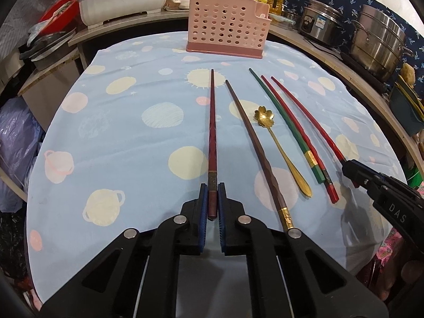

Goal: Organize utensils
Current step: 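Lift both held chopsticks and carry them over the pink basket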

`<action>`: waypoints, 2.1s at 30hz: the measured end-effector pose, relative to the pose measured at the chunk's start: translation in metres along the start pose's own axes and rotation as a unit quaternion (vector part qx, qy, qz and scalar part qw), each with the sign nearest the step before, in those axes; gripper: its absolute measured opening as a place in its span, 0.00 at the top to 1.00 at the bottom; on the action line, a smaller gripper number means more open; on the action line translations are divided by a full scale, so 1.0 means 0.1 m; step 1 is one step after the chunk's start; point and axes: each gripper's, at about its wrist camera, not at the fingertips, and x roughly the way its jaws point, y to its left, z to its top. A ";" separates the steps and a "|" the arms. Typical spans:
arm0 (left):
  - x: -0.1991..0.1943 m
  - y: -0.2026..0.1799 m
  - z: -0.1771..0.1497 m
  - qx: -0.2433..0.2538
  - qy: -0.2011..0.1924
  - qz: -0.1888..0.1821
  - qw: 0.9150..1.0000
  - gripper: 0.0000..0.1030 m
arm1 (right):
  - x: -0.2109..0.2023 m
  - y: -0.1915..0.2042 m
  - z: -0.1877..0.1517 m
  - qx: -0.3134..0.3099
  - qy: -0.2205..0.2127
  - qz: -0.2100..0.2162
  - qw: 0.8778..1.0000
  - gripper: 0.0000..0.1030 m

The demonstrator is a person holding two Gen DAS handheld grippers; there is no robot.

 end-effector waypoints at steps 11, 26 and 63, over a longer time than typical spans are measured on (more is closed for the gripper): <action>-0.32 -0.01 0.05 -0.009 -0.018 -0.016 1.000 0.93 | -0.31 -0.02 0.10 0.011 -0.035 0.014 0.999 0.93; -0.90 0.03 0.47 -0.021 -0.087 -0.027 0.996 0.93 | -0.89 -0.10 0.49 0.028 -0.113 0.036 0.993 0.93; -1.56 -0.06 3.14 -0.016 -0.300 -0.055 0.952 0.93 | -1.04 0.15 2.92 0.026 -0.271 0.094 0.958 0.93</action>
